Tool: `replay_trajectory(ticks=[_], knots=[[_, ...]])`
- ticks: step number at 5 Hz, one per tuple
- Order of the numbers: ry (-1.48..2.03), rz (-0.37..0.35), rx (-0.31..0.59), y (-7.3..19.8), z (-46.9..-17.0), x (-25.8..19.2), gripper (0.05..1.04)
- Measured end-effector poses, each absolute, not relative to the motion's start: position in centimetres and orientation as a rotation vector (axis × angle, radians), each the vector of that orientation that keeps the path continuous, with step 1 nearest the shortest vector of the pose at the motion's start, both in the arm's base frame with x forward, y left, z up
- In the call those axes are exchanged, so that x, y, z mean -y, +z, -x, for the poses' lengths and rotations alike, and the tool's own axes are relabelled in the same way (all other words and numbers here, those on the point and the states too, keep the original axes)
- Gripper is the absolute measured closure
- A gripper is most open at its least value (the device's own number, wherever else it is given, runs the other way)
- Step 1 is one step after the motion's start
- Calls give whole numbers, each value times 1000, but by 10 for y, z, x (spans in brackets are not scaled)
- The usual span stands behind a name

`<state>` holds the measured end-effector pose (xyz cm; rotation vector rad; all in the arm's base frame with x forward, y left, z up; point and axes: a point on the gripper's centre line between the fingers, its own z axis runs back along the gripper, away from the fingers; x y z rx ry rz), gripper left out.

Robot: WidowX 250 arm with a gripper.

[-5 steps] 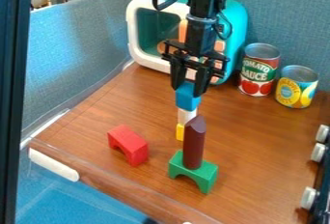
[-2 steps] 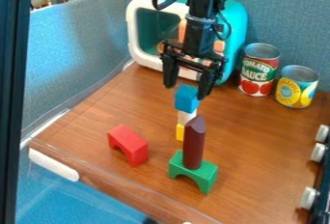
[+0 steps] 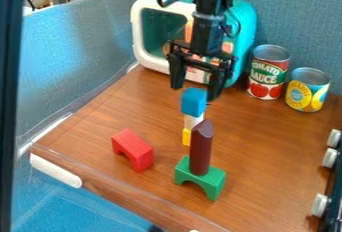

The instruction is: Put the blue cube on top of the cylinder

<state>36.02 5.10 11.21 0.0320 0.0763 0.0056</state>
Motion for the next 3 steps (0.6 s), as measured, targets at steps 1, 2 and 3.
replay_trajectory(ticks=[1,2,3], knots=[[22,-25,-35,127,-352,-62,83],[11,-26,-34,131,-341,-68,84],[15,-21,-31,132,-322,-78,83]])
